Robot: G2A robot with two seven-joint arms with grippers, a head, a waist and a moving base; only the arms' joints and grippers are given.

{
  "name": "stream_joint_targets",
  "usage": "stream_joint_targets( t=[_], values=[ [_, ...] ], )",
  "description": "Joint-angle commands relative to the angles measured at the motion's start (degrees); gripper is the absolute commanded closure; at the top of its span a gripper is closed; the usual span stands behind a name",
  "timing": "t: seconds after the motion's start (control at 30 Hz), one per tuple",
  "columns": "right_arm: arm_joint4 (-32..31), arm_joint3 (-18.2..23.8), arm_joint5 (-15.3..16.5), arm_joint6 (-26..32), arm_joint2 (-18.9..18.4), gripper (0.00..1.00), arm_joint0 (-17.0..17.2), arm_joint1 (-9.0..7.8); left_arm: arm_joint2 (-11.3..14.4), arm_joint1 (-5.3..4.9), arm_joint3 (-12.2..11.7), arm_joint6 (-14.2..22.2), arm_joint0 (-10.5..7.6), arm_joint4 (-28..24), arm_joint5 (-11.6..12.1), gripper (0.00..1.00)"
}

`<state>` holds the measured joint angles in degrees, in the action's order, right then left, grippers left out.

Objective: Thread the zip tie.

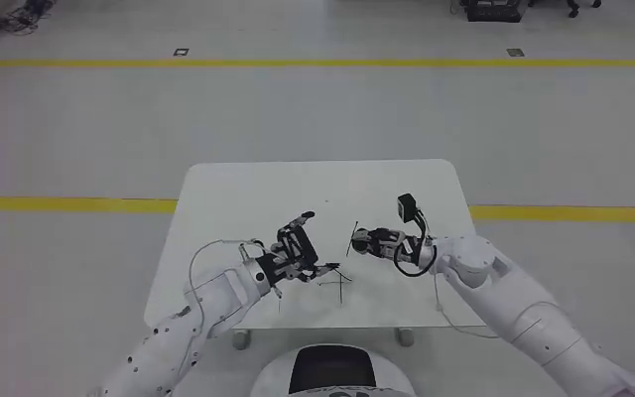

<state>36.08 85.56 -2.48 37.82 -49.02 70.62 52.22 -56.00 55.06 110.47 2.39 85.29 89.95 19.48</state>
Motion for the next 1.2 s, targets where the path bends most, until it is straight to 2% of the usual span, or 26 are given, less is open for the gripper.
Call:
stream_joint_targets(
  t=[0.0,0.03,0.13,0.23,0.33,0.57,0.77,1.17],
  values=[
    [0.69,-0.42,-1.05,-0.18,0.08,1.0,-0.16,0.28,3.02,-1.53,-0.19,1.11,-2.19,0.0,-0.31,0.0],
    [1.47,-0.75,-1.65,-0.16,0.13,1.0,-0.29,0.5,4.66,-2.45,-0.32,1.74,-3.6,0.0,-0.9,0.0],
    [2.79,-1.75,-2.36,0.53,0.06,1.0,-0.69,0.95,8.65,-4.49,-0.6,1.0,-6.16,0.0,-3.76,0.0],
    [3.55,-2.35,-2.81,1.02,-0.1,1.0,-0.83,1.26,12.2,-6.31,-0.79,0.82,-8.71,0.0,-6.16,0.0],
    [3.4,-2.7,-3.09,1.73,-0.29,1.0,-1.07,1.52,16.81,-8.18,-0.71,0.39,-11.75,0.0,-8.59,0.0],
    [3.4,-2.7,-3.09,1.73,-0.29,1.0,-1.07,1.52,17.23,-8.35,-0.78,0.25,-11.99,0.0,-8.92,0.0],
    [0.55,-1.36,-0.48,1.53,-0.4,1.0,-0.07,1.82,17.23,-8.35,-0.78,0.25,-11.99,0.0,-8.92,0.0],
    [-3.96,-0.33,2.22,1.82,-1.04,1.0,0.58,2.48,17.23,-8.35,-0.78,0.25,-11.99,0.0,-8.92,0.0]
  ],
)
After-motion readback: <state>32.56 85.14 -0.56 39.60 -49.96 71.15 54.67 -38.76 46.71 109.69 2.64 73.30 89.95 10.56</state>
